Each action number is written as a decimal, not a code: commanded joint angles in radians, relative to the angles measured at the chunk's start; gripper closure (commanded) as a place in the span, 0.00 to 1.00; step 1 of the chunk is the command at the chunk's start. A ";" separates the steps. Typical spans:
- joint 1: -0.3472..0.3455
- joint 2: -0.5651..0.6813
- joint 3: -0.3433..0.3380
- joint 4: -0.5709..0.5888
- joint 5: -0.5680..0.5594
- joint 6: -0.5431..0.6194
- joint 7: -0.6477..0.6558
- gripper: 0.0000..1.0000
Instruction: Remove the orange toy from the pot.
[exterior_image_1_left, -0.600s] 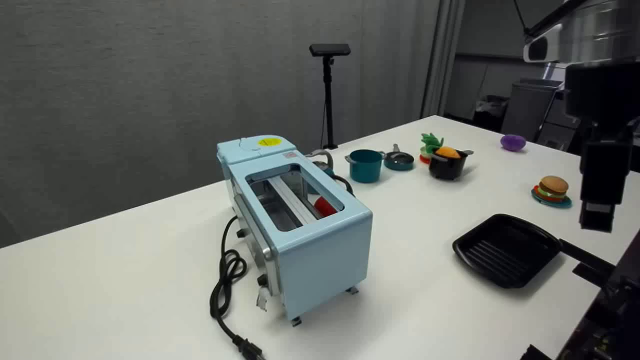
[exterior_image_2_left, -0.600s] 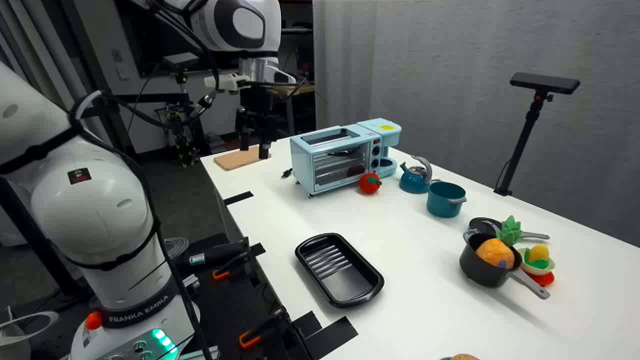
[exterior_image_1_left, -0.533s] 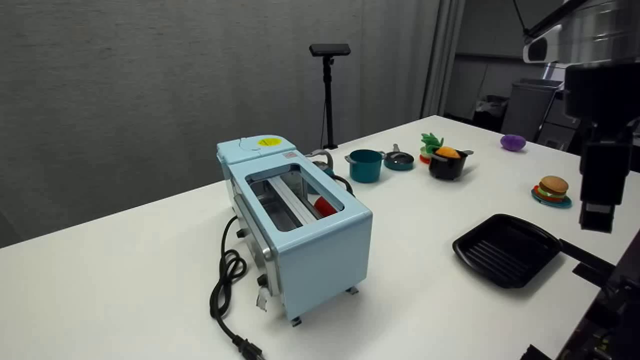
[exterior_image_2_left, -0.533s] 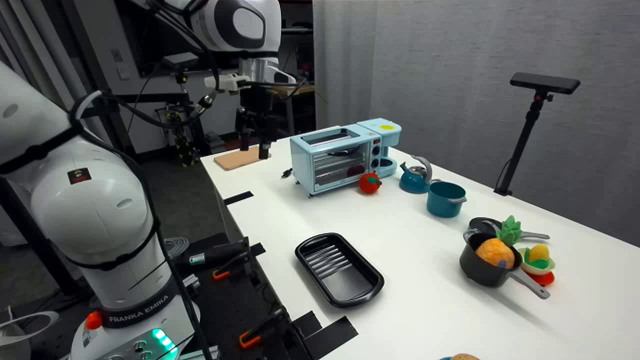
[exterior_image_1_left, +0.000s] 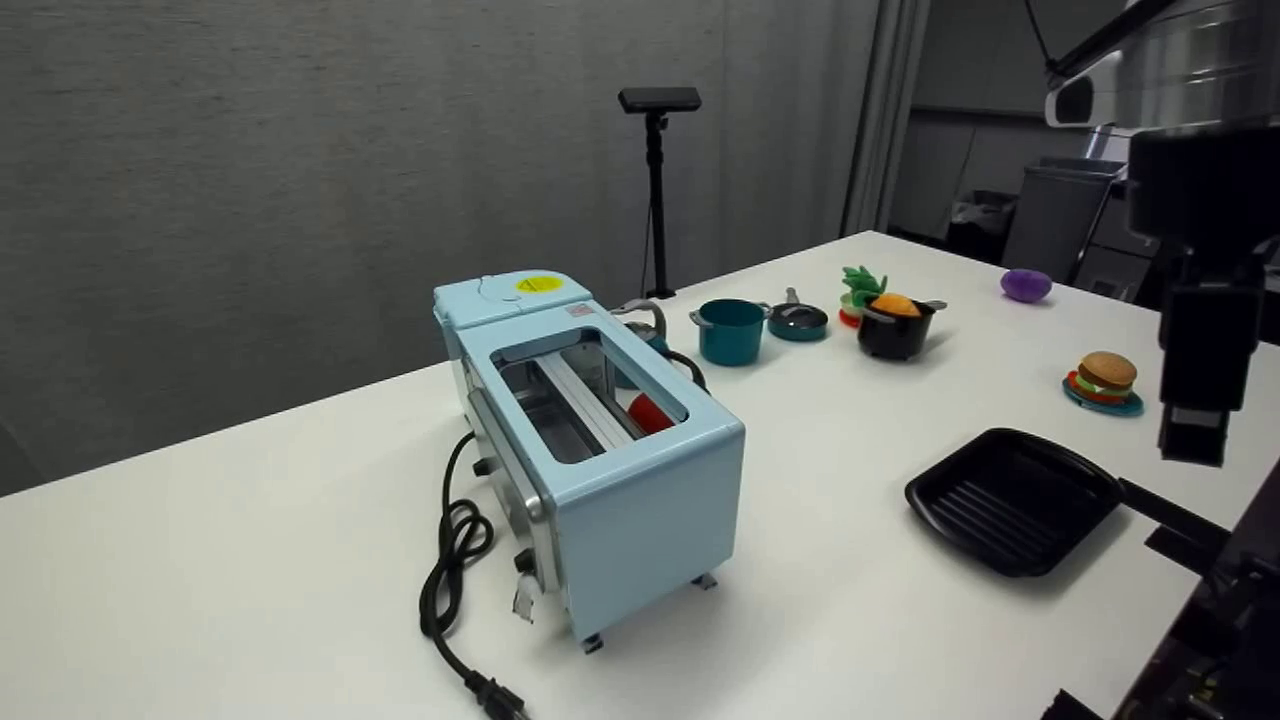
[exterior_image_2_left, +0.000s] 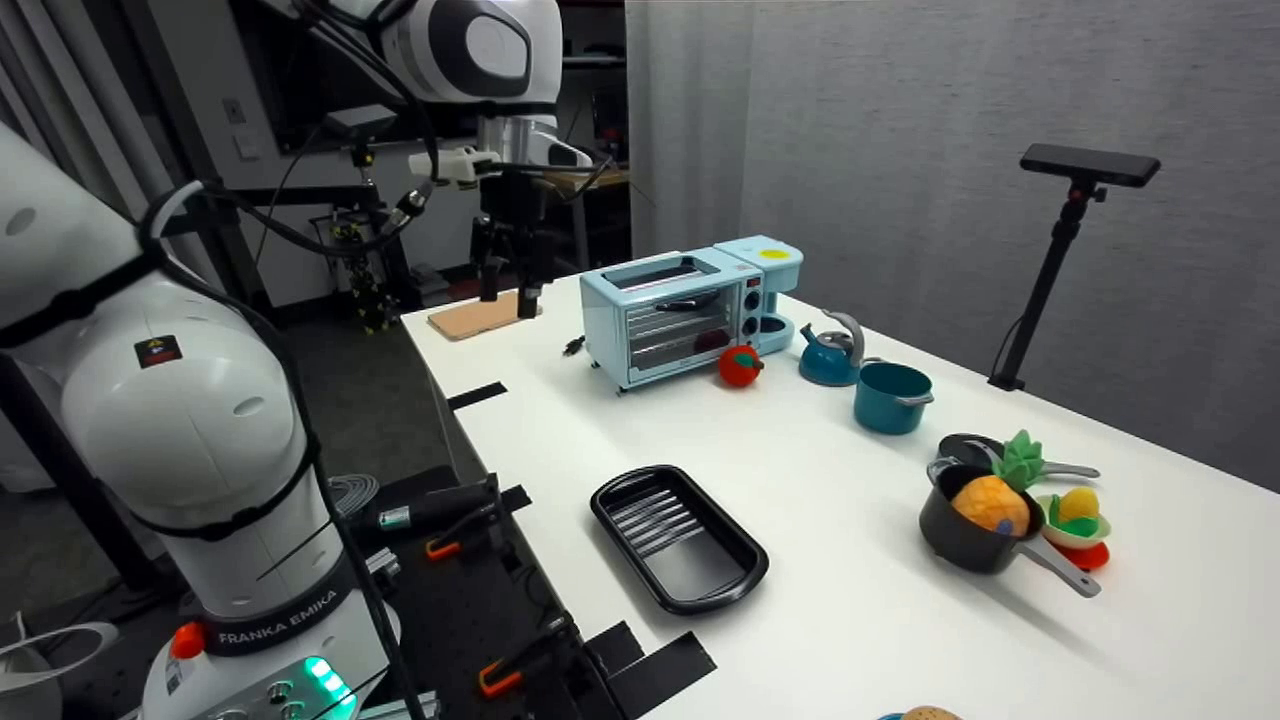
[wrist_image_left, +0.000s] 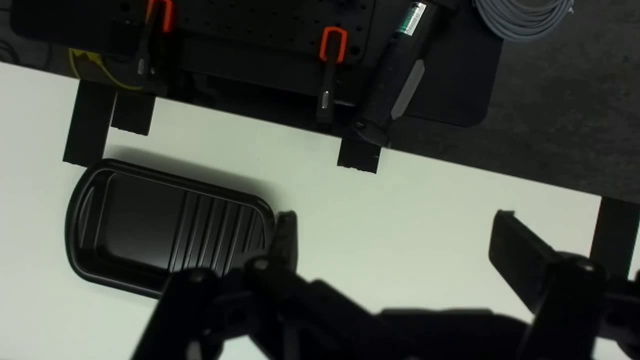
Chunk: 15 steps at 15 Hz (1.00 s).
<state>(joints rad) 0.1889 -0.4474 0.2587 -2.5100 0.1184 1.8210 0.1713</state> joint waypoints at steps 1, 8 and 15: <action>0.009 0.001 -0.008 0.002 -0.003 -0.002 0.003 0.00; 0.007 0.001 -0.010 0.001 -0.003 0.003 0.001 0.00; -0.032 0.010 -0.045 0.004 -0.028 0.041 0.014 0.00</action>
<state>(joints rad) 0.1783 -0.4429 0.2348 -2.5099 0.1109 1.8301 0.1717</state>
